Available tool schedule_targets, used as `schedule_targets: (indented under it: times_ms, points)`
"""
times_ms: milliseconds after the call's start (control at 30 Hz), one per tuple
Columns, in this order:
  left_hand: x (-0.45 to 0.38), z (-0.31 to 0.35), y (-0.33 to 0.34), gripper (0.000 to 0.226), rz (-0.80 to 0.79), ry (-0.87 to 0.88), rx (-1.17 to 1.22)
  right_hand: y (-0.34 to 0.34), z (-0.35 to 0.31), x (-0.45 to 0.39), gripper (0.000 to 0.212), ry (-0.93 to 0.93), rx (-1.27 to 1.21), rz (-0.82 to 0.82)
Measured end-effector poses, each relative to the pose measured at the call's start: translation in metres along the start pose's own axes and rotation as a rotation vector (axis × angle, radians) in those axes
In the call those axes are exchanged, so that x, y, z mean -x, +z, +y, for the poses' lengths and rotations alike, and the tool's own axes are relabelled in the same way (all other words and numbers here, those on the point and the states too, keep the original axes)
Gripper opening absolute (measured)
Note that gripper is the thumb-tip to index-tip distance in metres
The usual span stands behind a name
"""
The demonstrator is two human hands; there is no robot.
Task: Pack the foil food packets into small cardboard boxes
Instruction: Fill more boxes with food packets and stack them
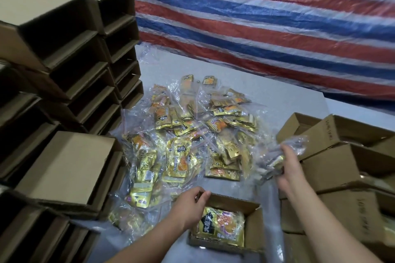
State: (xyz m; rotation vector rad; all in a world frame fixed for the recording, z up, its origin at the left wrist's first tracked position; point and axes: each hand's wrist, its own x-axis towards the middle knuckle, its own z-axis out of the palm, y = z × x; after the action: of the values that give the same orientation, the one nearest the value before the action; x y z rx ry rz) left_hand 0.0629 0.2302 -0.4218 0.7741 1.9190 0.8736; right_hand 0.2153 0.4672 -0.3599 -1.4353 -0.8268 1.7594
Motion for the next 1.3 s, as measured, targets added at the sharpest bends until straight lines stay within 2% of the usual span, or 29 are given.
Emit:
schedule_targets:
  times_ms: [167,300,433,533,667,700,800,833,900,1000,1133,1200,1300]
  points:
    - [0.005,0.001,0.0,0.026,0.008,0.044,-0.033,-0.018,-0.001,0.033,0.024,0.087,-0.309,-0.029]
    - [0.011,0.0,0.001,0.023,-0.034,0.021,-0.011,-0.026,-0.008,0.062,0.041,0.047,-0.45,-0.102]
    - [0.019,-0.001,0.003,0.023,-0.074,0.034,-0.046,-0.034,-0.016,0.097,0.039,-0.03,-0.435,-0.173]
    - [0.029,-0.005,0.006,0.024,-0.088,0.037,-0.075,-0.043,-0.008,0.123,0.044,-0.029,-0.355,-0.185]
    - [0.044,-0.009,0.009,0.025,-0.092,0.044,-0.063,-0.05,0.013,0.15,0.034,-0.073,-0.208,-0.239]
    - [0.047,-0.01,0.01,0.026,-0.091,0.045,-0.068,-0.049,0.02,0.157,0.037,-0.104,-0.133,-0.238]
    - [0.055,-0.014,0.01,0.026,-0.091,0.038,-0.062,-0.046,0.039,0.173,0.071,-0.253,0.191,-0.172]
    - [0.057,-0.015,0.011,0.026,-0.09,0.04,-0.061,-0.045,0.046,0.18,0.075,-0.317,0.338,-0.185]
    - [0.061,-0.019,0.013,0.025,-0.083,0.042,-0.058,-0.043,0.062,0.189,0.07,-0.427,0.561,-0.311]
    - [0.063,-0.025,0.016,0.024,-0.071,0.046,-0.053,-0.047,0.091,0.188,0.085,-0.422,0.73,-0.505]
    - [0.063,-0.034,0.019,0.026,-0.025,0.071,-0.111,-0.051,0.108,0.188,0.07,-0.547,1.045,-0.702]
    - [0.063,-0.038,0.02,0.023,-0.023,0.067,-0.091,-0.058,0.117,0.183,0.07,-0.602,1.118,-0.802]
    - [0.063,-0.043,0.021,0.025,-0.046,0.087,-0.066,-0.068,0.126,0.173,0.068,-0.588,1.214,-0.867]
